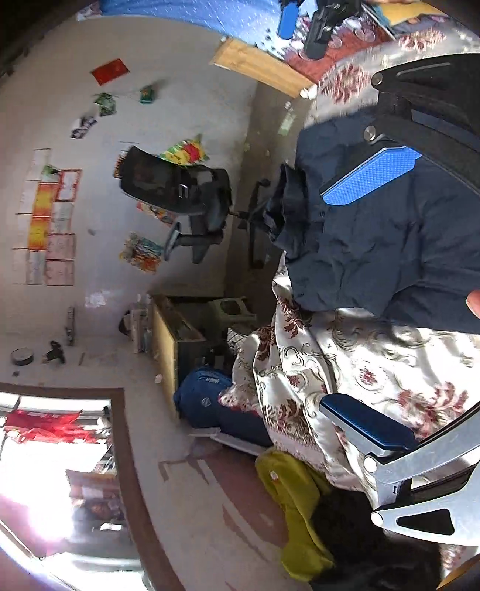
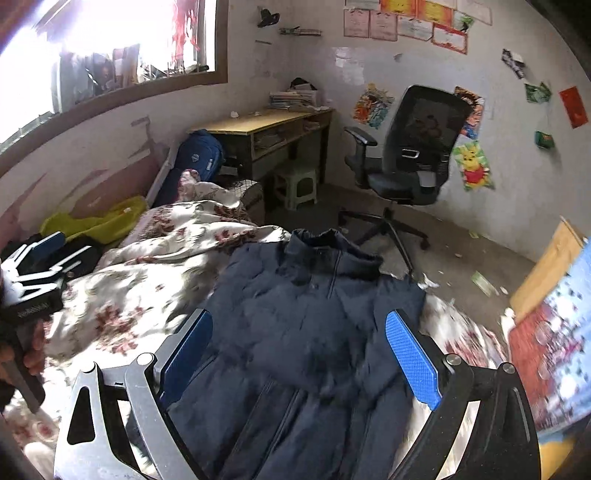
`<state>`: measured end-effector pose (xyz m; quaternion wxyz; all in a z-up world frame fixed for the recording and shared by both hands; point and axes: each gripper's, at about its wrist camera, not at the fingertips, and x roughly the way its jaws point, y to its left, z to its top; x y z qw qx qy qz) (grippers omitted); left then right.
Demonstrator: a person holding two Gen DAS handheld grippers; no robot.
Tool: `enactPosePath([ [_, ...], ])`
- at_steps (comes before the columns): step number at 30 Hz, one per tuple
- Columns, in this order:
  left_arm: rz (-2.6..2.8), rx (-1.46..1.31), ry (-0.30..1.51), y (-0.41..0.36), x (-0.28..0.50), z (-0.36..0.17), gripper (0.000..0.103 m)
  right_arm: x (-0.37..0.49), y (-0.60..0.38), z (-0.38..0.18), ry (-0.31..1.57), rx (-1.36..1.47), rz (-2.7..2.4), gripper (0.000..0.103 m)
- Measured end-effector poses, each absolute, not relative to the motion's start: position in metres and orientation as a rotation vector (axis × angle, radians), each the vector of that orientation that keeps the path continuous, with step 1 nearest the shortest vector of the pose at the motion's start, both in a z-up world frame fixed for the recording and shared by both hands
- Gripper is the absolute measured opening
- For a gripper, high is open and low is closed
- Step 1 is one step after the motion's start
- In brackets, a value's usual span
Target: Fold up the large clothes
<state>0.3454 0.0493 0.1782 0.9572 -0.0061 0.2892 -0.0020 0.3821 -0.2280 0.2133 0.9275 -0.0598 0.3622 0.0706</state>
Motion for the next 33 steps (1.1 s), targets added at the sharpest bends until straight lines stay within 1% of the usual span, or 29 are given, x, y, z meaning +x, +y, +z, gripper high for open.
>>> enactPosePath([
  [2, -0.023, 0.015, 0.597, 0.044, 0.381, 0.160, 0.103, 0.416, -0.241, 0.192, 0.720, -0.136, 0.110, 0.092],
  [5, -0.071, 0.051, 0.624, 0.025, 0.446, 0.123, 0.103, 0.458, -0.274, 0.159, 0.753, -0.087, 0.091, 0.092],
  [11, -0.153, 0.017, 0.710, -0.017, 0.543, 0.075, 0.103, 0.528, -0.320, 0.092, 0.798, -0.005, 0.116, 0.092],
  [15, -0.149, 0.121, 0.761, -0.059, 0.599, 0.047, 0.103, 0.579, -0.331, 0.045, 0.821, -0.027, 0.111, 0.092],
  [18, -0.121, 0.209, 0.809, -0.086, 0.633, 0.027, 0.103, 0.609, -0.335, 0.021, 0.821, -0.053, 0.120, 0.091],
  [22, -0.090, 0.236, 0.835, -0.099, 0.670, 0.013, 0.102, 0.642, -0.334, 0.006, 0.793, -0.037, 0.160, 0.090],
  [24, -0.098, 0.235, 0.856, -0.103, 0.685, 0.008, 0.098, 0.654, -0.333, 0.001, 0.787, -0.032, 0.175, 0.089],
  [25, -0.111, 0.249, 0.874, -0.106, 0.690, 0.005, 0.096, 0.660, -0.331, -0.003, 0.794, -0.043, 0.175, 0.087],
  [26, -0.128, 0.274, 0.891, -0.110, 0.694, 0.001, 0.092, 0.664, -0.325, -0.008, 0.799, -0.069, 0.168, 0.084],
  [27, -0.147, 0.303, 0.900, -0.115, 0.696, -0.003, 0.091, 0.669, -0.323, -0.010, 0.797, -0.084, 0.172, 0.078],
  [28, -0.157, 0.335, 0.904, -0.119, 0.697, -0.006, 0.091, 0.671, -0.320, -0.013, 0.795, -0.095, 0.173, 0.076],
  [29, -0.159, 0.360, 0.905, -0.122, 0.699, -0.009, 0.087, 0.673, -0.318, -0.016, 0.797, -0.103, 0.173, 0.076],
  [30, -0.158, 0.376, 0.908, -0.125, 0.700, -0.011, 0.080, 0.675, -0.316, -0.018, 0.799, -0.112, 0.176, 0.071],
  [31, -0.156, 0.374, 0.920, -0.126, 0.703, -0.013, 0.075, 0.678, -0.314, -0.020, 0.802, -0.124, 0.171, 0.059],
  [32, -0.154, 0.361, 0.934, -0.127, 0.707, -0.014, 0.059, 0.680, -0.312, -0.022, 0.808, -0.133, 0.168, 0.051],
  [33, -0.153, 0.329, 0.952, -0.126, 0.711, -0.016, 0.040, 0.681, -0.311, -0.022, 0.808, -0.144, 0.155, 0.043],
])
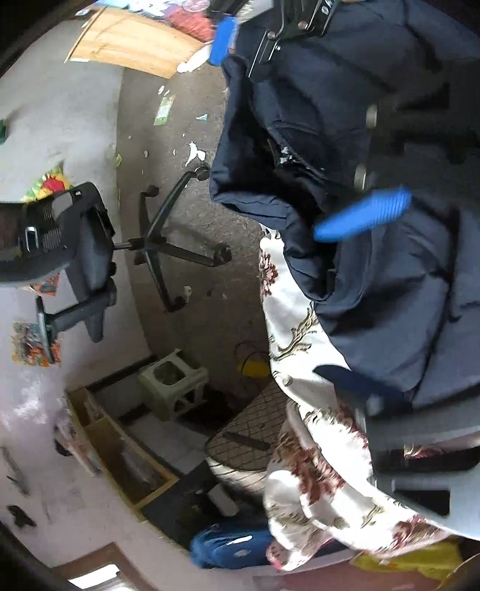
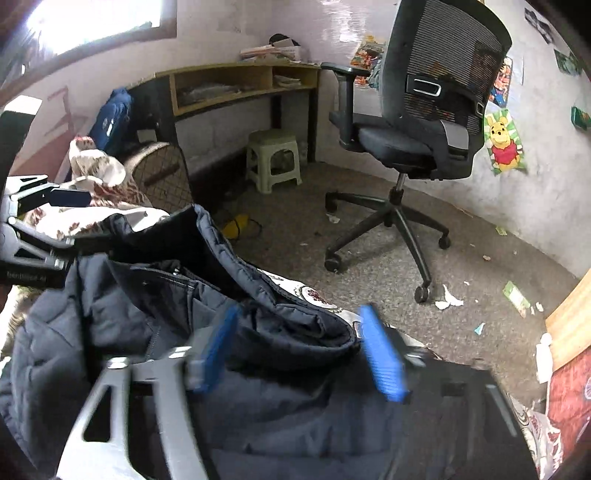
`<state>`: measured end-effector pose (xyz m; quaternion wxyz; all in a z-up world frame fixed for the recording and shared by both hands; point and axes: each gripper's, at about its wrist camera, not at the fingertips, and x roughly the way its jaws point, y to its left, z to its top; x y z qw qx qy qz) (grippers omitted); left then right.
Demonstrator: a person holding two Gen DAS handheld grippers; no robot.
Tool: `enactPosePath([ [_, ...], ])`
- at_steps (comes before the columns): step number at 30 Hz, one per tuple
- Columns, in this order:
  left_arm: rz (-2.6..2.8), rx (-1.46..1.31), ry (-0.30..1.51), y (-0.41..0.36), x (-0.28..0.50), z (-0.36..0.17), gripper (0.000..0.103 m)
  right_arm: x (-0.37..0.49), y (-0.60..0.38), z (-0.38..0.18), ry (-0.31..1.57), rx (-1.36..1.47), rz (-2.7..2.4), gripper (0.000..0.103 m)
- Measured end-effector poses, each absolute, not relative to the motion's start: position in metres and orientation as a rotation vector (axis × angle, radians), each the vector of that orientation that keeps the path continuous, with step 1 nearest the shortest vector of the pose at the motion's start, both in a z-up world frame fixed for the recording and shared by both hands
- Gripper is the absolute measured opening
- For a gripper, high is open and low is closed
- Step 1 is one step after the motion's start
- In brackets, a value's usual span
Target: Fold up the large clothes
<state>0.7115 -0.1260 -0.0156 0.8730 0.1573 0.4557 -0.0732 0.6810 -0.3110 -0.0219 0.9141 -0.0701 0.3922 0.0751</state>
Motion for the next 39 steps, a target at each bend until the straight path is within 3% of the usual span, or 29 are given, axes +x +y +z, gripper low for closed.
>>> enactPosePath([
  [1, -0.155, 0.296, 0.966, -0.123, 0.715, -0.016, 0.030, 0.680, -0.311, -0.021, 0.803, -0.150, 0.144, 0.032],
  [2, -0.156, 0.257, 0.983, -0.120, 0.718, -0.018, 0.014, 0.680, -0.314, -0.019, 0.803, -0.144, 0.145, 0.024],
  [3, -0.153, 0.232, 0.987, -0.119, 0.718, -0.018, 0.012, 0.679, -0.318, -0.017, 0.806, -0.127, 0.141, 0.011],
  [6, -0.161, 0.154, 0.950, -0.109, 0.709, -0.011, 0.006, 0.666, -0.333, -0.010, 0.788, -0.058, 0.151, 0.006],
  [11, -0.158, 0.117, 0.888, -0.089, 0.672, -0.007, 0.005, 0.623, -0.344, -0.009, 0.763, -0.049, 0.186, 0.005],
  [22, -0.152, 0.278, 1.049, -0.094, 0.625, -0.073, 0.004, 0.591, -0.343, -0.055, 0.877, -0.073, 0.178, 0.005],
  [30, -0.158, 0.335, 1.003, -0.100, 0.614, -0.068, 0.004, 0.566, -0.353, 0.002, 0.662, 0.132, 0.227, 0.006],
  [34, -0.173, 0.333, 0.986, -0.098, 0.612, -0.065, 0.004, 0.602, -0.332, -0.001, 0.755, 0.095, 0.208, 0.006],
  [39, -0.201, 0.326, 0.896, -0.091, 0.596, -0.043, 0.006, 0.627, -0.327, -0.043, 0.928, 0.086, 0.159, 0.006],
])
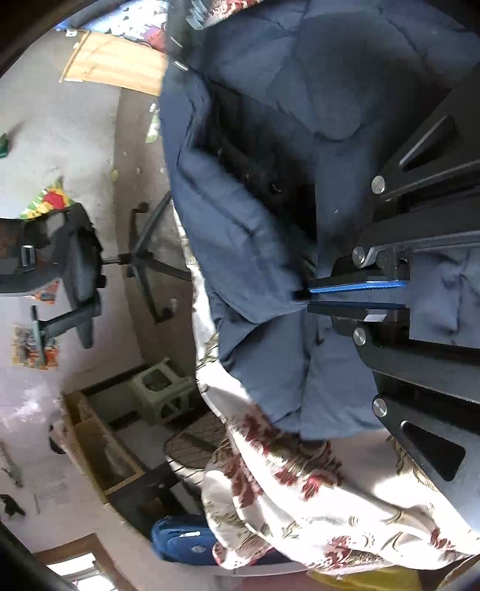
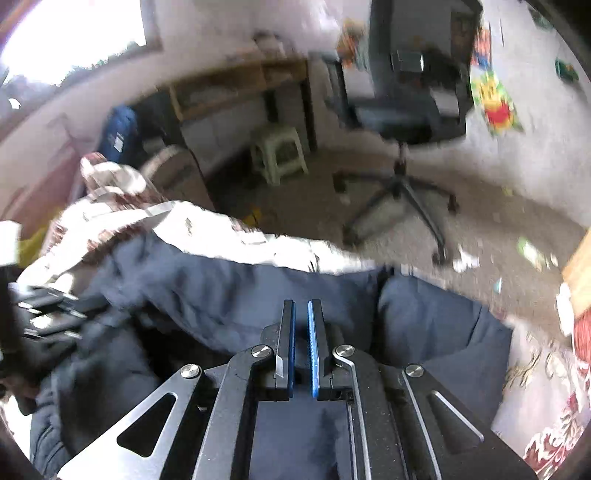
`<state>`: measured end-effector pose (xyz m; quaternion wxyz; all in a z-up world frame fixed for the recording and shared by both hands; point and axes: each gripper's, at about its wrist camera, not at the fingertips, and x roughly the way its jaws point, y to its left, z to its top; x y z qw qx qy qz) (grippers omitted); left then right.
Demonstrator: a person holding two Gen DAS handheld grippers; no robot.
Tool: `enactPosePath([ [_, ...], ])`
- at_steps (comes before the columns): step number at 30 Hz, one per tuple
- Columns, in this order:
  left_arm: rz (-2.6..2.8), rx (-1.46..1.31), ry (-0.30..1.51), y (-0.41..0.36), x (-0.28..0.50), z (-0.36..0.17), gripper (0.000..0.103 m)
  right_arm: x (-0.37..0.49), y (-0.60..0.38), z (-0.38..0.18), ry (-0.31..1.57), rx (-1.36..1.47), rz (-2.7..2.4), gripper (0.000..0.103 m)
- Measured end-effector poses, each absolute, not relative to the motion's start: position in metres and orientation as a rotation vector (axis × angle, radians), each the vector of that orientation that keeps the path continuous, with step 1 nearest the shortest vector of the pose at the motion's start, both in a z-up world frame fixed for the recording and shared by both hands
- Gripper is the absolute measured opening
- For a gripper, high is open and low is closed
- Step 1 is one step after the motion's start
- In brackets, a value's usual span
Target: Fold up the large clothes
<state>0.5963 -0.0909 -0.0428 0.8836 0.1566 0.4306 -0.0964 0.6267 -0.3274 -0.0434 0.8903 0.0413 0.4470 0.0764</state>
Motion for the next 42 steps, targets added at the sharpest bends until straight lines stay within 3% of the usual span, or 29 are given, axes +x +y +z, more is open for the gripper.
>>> enactPosePath([
  [7, -0.279, 0.191, 0.796, -0.098, 0.601, -0.005, 0.006, 0.619, -0.334, -0.077, 1.002, 0.149, 0.161, 0.006],
  [14, -0.353, 0.223, 1.073, -0.133, 0.646, -0.063, 0.006, 0.627, -0.338, -0.093, 1.141, 0.171, 0.219, 0.006],
  [19, -0.342, 0.291, 1.164, -0.141, 0.658, -0.099, 0.003, 0.630, -0.331, -0.116, 1.188, 0.101, 0.215, 0.003],
  [26, -0.308, 0.310, 1.160, -0.145, 0.664, -0.121, 0.003, 0.631, -0.332, -0.125, 1.165, 0.128, 0.195, 0.000],
  [33, -0.342, 0.232, 1.088, -0.128, 0.649, -0.115, 0.003, 0.610, -0.305, -0.069, 1.004, 0.165, 0.299, 0.000],
  [37, -0.351, 0.217, 1.088, -0.125, 0.649, -0.114, 0.003, 0.626, -0.274, -0.071, 1.035, 0.060, 0.316, 0.000],
  [42, -0.376, 0.210, 1.096, -0.118, 0.651, -0.120, 0.003, 0.646, -0.282, -0.101, 1.120, 0.145, 0.314, 0.000],
])
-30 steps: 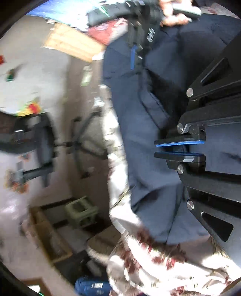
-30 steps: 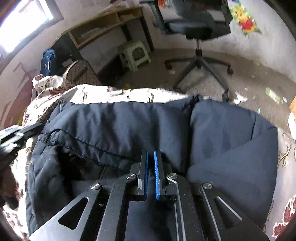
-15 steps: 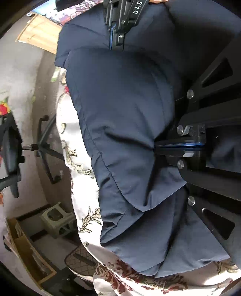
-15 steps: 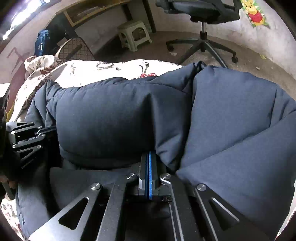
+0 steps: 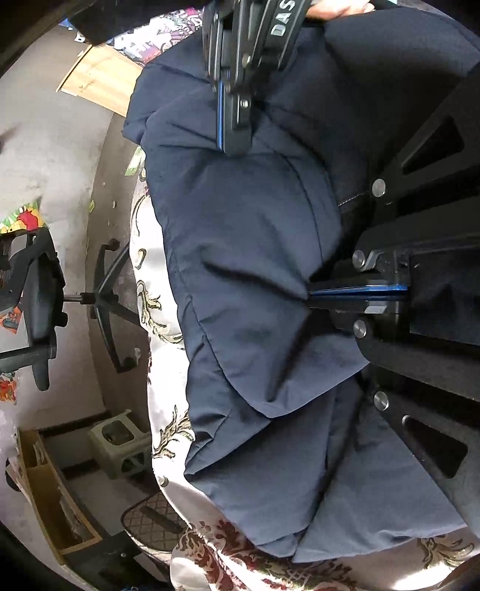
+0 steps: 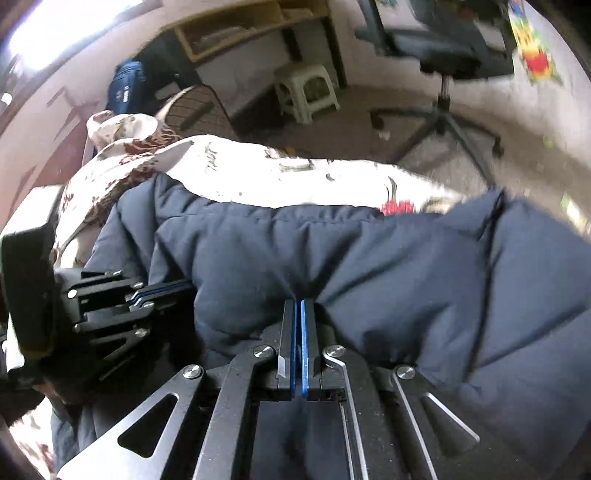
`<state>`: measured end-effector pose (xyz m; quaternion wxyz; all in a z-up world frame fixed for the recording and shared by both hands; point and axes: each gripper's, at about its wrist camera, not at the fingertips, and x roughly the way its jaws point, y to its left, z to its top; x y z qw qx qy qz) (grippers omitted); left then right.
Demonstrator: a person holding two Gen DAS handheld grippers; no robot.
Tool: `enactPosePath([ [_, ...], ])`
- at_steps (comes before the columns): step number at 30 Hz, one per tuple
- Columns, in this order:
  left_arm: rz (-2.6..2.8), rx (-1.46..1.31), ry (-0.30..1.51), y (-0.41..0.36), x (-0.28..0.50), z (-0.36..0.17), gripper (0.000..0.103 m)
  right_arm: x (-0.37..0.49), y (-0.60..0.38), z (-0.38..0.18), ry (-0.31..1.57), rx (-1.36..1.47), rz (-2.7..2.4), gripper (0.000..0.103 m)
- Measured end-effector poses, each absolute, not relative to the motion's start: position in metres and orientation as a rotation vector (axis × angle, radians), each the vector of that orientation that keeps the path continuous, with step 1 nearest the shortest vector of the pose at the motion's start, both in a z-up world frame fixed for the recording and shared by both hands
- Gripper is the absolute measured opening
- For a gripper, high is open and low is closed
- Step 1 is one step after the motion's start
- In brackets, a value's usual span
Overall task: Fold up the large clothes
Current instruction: 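Fold the held hem toward the collar with both grippers and release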
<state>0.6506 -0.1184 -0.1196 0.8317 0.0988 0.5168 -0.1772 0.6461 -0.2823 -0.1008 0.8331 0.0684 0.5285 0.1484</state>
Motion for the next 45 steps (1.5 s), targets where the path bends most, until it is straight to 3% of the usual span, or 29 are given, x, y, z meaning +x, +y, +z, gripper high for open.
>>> enactPosePath([
  [7, -0.368, 0.204, 1.094, -0.116, 0.656, -0.130, 0.003, 0.642, -0.263, -0.117, 1.084, 0.044, 0.281, 0.000],
  [17, -0.326, 0.008, 1.044, -0.090, 0.636, -0.095, 0.005, 0.605, -0.296, -0.075, 0.952, 0.165, 0.270, 0.004],
  [19, -0.308, 0.024, 1.022, -0.090, 0.627, -0.085, 0.013, 0.596, -0.299, -0.065, 0.938, 0.143, 0.255, 0.012],
  [20, -0.301, 0.024, 1.014, -0.090, 0.623, -0.079, 0.022, 0.589, -0.302, -0.058, 0.924, 0.143, 0.247, 0.018],
  [22, -0.289, 0.007, 0.988, -0.086, 0.612, -0.066, 0.045, 0.579, -0.306, -0.048, 0.903, 0.151, 0.230, 0.041],
  [23, -0.280, -0.001, 0.971, -0.085, 0.607, -0.061, 0.061, 0.575, -0.308, -0.044, 0.891, 0.152, 0.226, 0.043],
  [24, -0.272, -0.009, 0.948, -0.082, 0.601, -0.055, 0.071, 0.570, -0.308, -0.040, 0.883, 0.147, 0.220, 0.043],
  [27, -0.264, -0.026, 0.896, -0.076, 0.585, -0.038, 0.080, 0.554, -0.312, -0.026, 0.852, 0.130, 0.194, 0.044],
  [31, -0.254, -0.056, 0.851, -0.072, 0.568, -0.019, 0.092, 0.531, -0.313, -0.004, 0.807, 0.120, 0.158, 0.074],
  [35, -0.237, -0.076, 0.777, -0.066, 0.545, -0.002, 0.100, 0.508, -0.311, 0.018, 0.770, 0.104, 0.135, 0.083],
  [37, -0.228, -0.082, 0.752, -0.063, 0.534, 0.005, 0.101, 0.498, -0.310, 0.027, 0.752, 0.098, 0.124, 0.095],
  [40, -0.210, -0.077, 0.715, -0.059, 0.513, 0.017, 0.103, 0.478, -0.306, 0.044, 0.715, 0.081, 0.114, 0.101],
  [45, -0.200, -0.081, 0.654, -0.053, 0.476, 0.042, 0.103, 0.438, -0.298, 0.072, 0.674, 0.043, 0.089, 0.101],
])
